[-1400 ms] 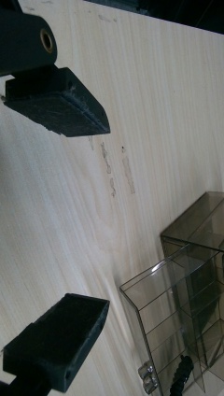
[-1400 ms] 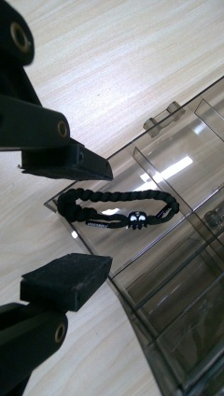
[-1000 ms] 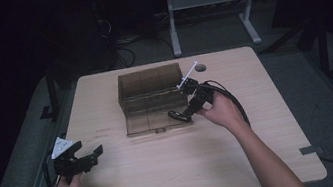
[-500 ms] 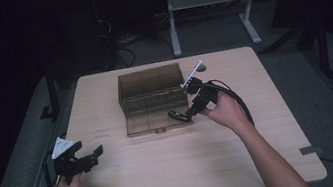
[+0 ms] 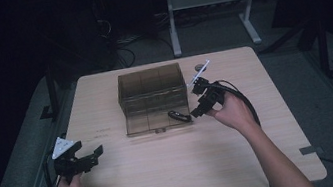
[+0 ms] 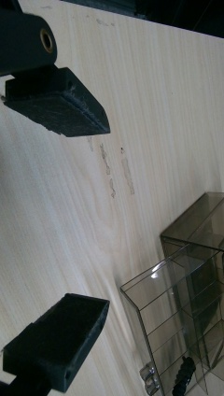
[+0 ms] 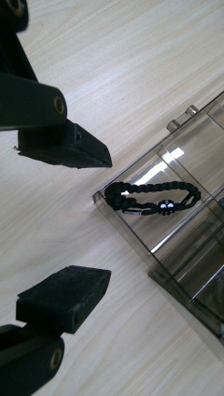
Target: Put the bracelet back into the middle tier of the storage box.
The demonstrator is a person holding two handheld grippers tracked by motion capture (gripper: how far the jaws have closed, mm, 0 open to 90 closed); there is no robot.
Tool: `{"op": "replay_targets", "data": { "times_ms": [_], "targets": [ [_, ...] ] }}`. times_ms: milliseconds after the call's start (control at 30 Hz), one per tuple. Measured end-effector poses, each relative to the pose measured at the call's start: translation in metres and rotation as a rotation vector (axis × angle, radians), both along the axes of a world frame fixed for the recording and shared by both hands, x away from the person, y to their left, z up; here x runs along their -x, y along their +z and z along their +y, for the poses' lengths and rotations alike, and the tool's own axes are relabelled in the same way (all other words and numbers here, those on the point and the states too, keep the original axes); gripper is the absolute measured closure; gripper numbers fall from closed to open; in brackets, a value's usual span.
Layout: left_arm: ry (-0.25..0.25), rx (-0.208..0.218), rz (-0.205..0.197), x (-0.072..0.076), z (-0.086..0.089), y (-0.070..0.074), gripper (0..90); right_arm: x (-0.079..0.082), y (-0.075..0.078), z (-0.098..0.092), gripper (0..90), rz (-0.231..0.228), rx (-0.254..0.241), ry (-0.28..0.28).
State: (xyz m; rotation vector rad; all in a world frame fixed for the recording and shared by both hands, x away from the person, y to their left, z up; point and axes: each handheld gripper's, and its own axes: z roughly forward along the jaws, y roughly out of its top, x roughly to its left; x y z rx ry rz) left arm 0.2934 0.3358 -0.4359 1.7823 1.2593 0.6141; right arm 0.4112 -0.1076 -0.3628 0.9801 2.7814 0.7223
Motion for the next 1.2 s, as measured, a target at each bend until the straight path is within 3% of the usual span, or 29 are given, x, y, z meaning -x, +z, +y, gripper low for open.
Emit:
{"op": "replay_targets", "data": {
  "times_ms": [1200],
  "targets": [
    [-0.013,-0.021,0.002,0.0,-0.004,0.0,12.9,0.025,-0.004,-0.047,37.5,-0.01,-0.01,-0.075]
  ]
}}
